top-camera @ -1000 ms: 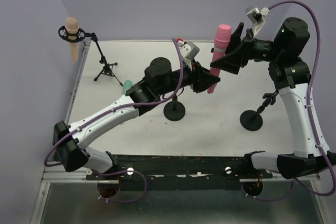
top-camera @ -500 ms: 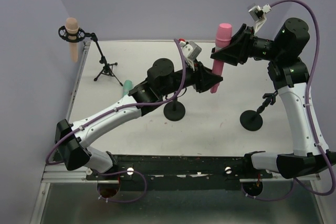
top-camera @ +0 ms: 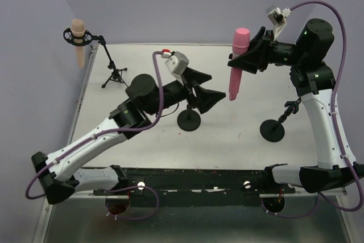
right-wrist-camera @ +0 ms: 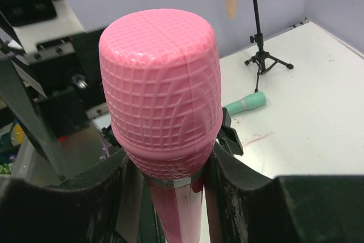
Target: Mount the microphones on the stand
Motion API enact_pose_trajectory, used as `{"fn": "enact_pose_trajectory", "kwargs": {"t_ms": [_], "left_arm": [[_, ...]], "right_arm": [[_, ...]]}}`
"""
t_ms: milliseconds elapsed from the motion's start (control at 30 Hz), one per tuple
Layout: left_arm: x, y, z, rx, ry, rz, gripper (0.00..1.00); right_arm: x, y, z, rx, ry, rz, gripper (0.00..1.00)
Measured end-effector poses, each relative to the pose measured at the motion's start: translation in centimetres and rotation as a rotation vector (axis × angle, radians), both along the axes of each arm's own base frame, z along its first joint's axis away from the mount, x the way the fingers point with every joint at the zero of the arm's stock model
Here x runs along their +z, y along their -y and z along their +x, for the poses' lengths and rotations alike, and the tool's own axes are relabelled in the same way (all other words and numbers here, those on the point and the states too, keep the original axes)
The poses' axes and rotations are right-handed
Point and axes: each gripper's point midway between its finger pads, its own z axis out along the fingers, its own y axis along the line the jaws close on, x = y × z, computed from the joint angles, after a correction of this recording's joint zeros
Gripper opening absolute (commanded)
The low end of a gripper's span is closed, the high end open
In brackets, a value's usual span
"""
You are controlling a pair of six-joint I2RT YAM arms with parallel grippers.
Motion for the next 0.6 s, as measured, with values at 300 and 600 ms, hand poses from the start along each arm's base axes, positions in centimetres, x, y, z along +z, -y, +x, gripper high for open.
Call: {"fn": "enact_pose_trajectory", "kwargs": {"t_ms": [300, 600], "left_arm": [[-0.1, -11.3, -1.1, 0.108, 0.201, 0.079, 0.99], [-12.4, -14.8, 2.5, 0.131, 0.252, 0.417, 0.99]], "right_arm": [[-2.5, 0.4, 0.7, 0.012, 0.129, -0.106, 0.17], [-6.3, 0.4, 3.0, 0.043, 0.277, -0.201, 0.18]]}}
